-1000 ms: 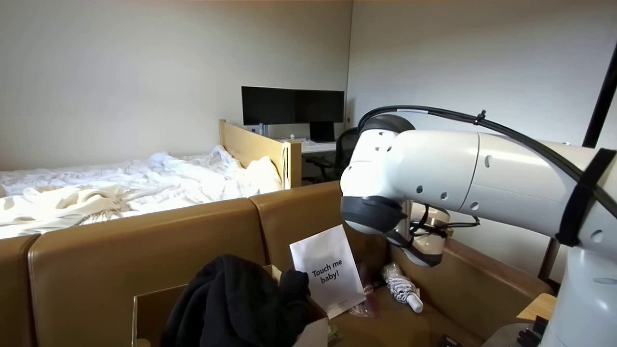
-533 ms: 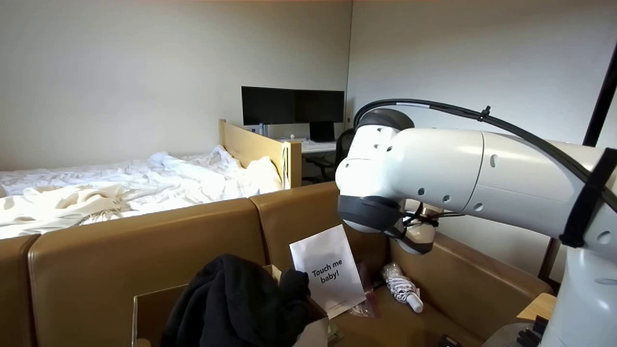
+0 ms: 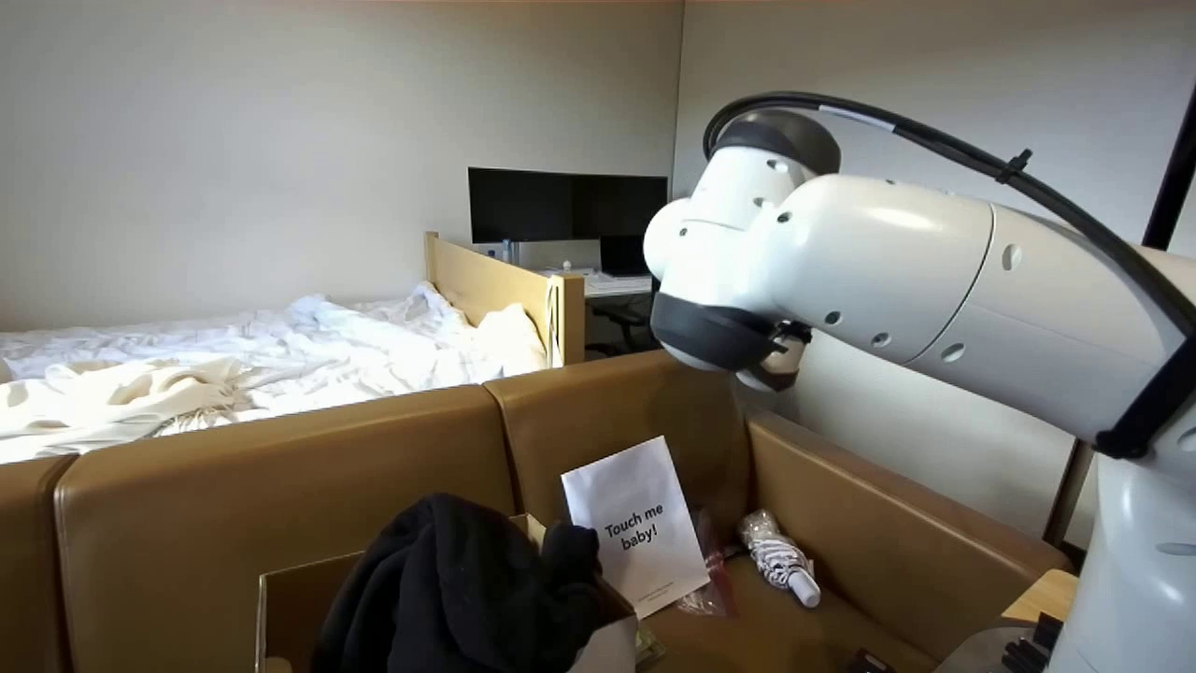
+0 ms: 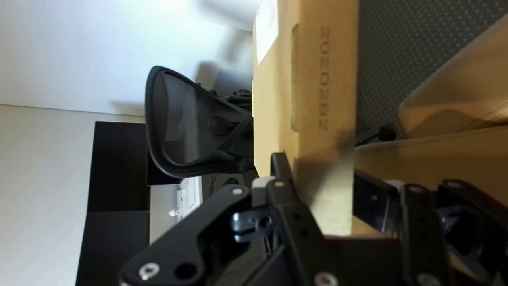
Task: Put the book inside the box
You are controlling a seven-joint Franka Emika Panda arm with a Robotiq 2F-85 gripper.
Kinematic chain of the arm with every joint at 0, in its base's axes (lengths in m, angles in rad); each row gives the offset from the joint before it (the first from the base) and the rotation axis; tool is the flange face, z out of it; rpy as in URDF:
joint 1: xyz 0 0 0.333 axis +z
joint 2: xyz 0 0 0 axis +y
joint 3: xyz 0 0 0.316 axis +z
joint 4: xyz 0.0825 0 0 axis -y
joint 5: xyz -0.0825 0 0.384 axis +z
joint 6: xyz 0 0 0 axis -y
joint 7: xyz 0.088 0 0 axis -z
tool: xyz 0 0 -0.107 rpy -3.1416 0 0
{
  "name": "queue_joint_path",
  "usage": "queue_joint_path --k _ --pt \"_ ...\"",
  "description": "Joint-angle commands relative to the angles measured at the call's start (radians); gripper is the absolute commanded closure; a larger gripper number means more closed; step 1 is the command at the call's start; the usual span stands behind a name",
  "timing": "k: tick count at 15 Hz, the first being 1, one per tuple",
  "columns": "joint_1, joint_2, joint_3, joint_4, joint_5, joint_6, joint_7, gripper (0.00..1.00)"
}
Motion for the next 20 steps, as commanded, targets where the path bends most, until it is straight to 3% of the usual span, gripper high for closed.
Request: queue_joint_path --k 1,9,17,20 --pt "-0.027 -0.249 0.001 0.015 -0.246 0.001 -0.04 0.93" --pt "-0.013 -0.703 0.06 0.007 -0.862 0.001 0.027 0.93" --pt "-0.044 -1.146 0.159 -0.137 -1.506 0.001 0.02 0.93" --pt "-0.009 -1.139 0.074 -0.194 -1.76 0.001 0.103 0.93"
